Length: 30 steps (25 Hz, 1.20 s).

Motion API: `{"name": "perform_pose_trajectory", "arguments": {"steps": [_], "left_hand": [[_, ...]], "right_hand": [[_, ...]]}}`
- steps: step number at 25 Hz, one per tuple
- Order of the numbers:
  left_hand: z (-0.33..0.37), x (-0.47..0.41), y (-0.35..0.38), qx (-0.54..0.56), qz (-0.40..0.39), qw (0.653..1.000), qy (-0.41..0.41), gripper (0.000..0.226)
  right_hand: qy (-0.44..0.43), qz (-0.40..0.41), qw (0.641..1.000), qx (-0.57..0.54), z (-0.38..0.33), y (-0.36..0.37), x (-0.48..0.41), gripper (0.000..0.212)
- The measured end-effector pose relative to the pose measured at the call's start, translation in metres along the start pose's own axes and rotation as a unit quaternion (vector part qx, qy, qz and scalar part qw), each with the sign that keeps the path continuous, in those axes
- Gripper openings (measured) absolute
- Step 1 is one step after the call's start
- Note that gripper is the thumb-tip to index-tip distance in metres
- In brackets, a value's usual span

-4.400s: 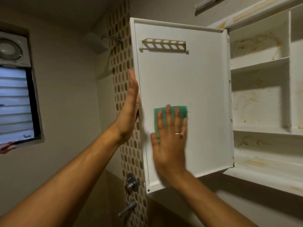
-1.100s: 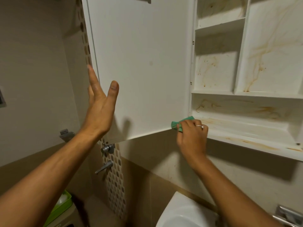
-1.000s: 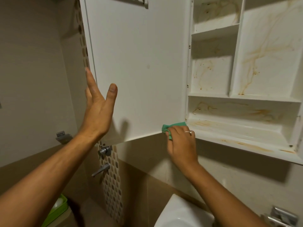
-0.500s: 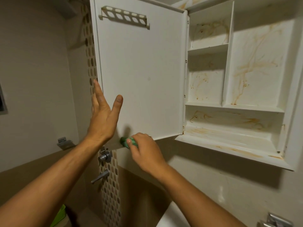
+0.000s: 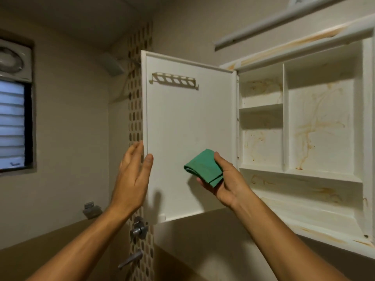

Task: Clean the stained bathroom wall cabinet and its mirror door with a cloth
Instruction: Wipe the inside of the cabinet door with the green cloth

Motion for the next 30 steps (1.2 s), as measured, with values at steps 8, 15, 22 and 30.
{"name": "perform_pose_trajectory", "arguments": {"steps": [8,15,22,30], "left_hand": [[0.0,-0.017,-0.035,0.035,0.005,0.999,-0.013,0.03],[-0.021,-0.039,-0.087,0.035,0.066,0.996,-0.056,0.055],[-0.023,-0.036,-0.087,0.063,0.073,0.992,-0.083,0.055],[0.0,-0.052,-0.088,0.083,0.053,0.992,-0.077,0.063]], "right_hand": [[-0.695,-0.127,0.436,0.557,-0.086,0.229,0.055,0.036],[-0.651,-0.123,0.174,0.728,-0.039,0.264,0.018,0.022],[-0.559,-0.272,0.198,0.758,0.09,0.155,0.036,0.023],[-0.42,-0.468,0.267,0.73,0.122,0.093,0.046,0.034]]}}
Point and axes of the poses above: each hand's wrist, its own x-axis away from the middle knuckle, its own y-axis out of the palm, z = x × y, the point moved 7 cm from there along -x, towards the middle knuckle, and after that the axes turned 7 degrees about -x, right-handed, at the moved point
